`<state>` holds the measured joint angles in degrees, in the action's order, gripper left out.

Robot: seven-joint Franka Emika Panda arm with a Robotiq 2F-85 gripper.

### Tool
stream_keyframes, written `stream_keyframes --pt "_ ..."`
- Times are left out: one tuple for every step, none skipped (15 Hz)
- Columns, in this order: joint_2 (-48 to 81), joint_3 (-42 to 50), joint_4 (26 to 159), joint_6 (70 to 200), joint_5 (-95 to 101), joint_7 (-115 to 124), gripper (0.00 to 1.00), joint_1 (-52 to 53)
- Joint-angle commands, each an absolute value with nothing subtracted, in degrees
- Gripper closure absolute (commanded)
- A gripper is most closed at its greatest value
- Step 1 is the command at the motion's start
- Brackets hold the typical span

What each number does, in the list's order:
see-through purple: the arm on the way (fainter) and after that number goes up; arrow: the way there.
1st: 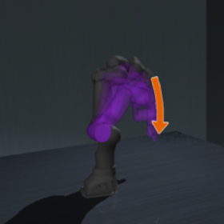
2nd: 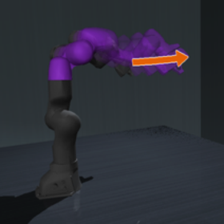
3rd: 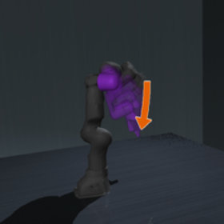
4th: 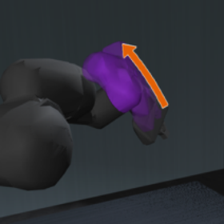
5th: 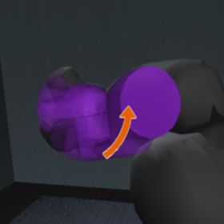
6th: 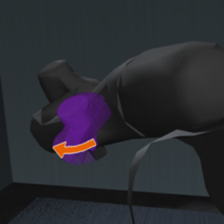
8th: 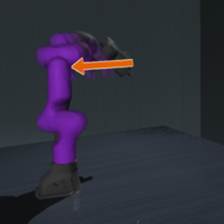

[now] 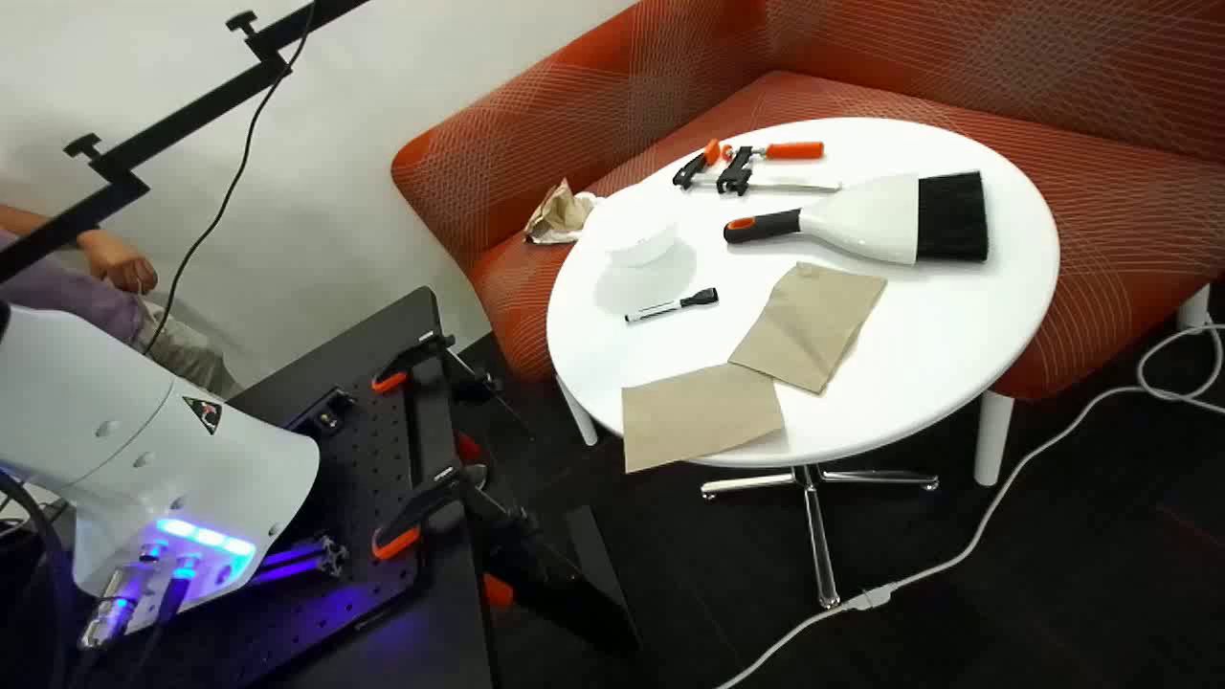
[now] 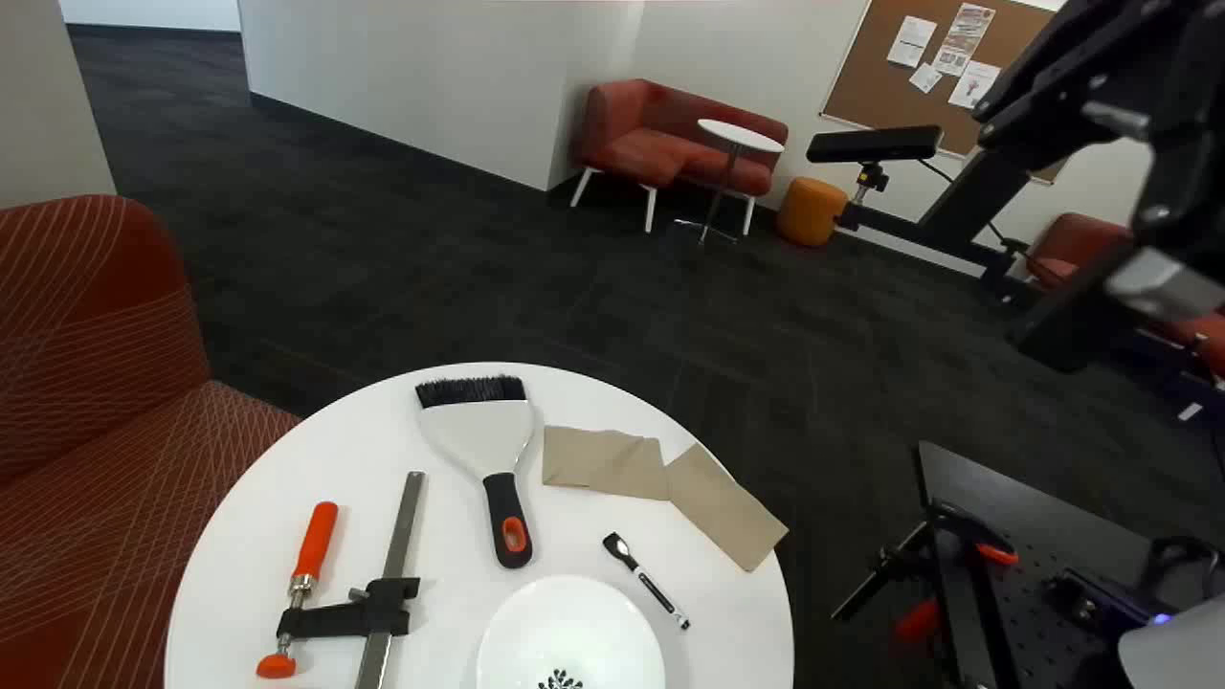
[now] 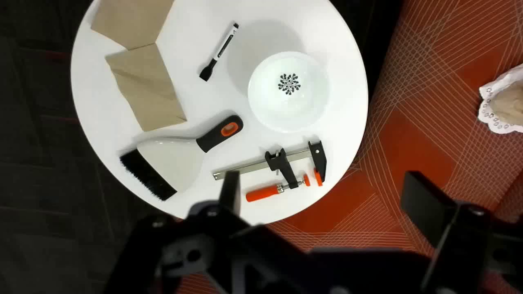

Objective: Put the marker in the bowl

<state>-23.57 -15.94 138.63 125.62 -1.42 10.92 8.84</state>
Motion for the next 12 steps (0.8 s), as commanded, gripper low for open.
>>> stream_keyframes --pt "-23.5 -15.2 138.5 125.5 -1.0 11.2 0.0 9.6" --pt "-23.5 -15.2 138.5 125.5 -1.0 11.2 0.0 9.6" --pt "-23.5 -15.2 138.5 125.5 -1.0 11.2 0.0 9.6" --pt "-23.5 -15.2 138.5 125.5 -1.0 11.2 0.0 9.6" --pt "-23.5 -15.2 138.5 125.5 -1.0 11.2 0.0 9.6" --pt "-23.5 -15.2 138.5 125.5 -1.0 11.2 0.0 9.6" --pt "-23.1 -15.0 138.7 126.0 -1.0 11.4 0.0 9.3" --pt "-22.6 -14.8 139.2 127.0 -0.8 11.8 0.0 8.8" --pt "-22.1 -14.6 139.8 127.8 -0.3 12.4 0.0 8.3" --pt "-21.5 -14.3 140.3 128.4 -0.3 12.6 0.0 8.0" --pt "-20.9 -14.1 141.0 129.3 0.1 13.1 0.0 7.6" --pt "-20.2 -13.7 141.6 130.6 0.0 13.4 0.0 7.3"
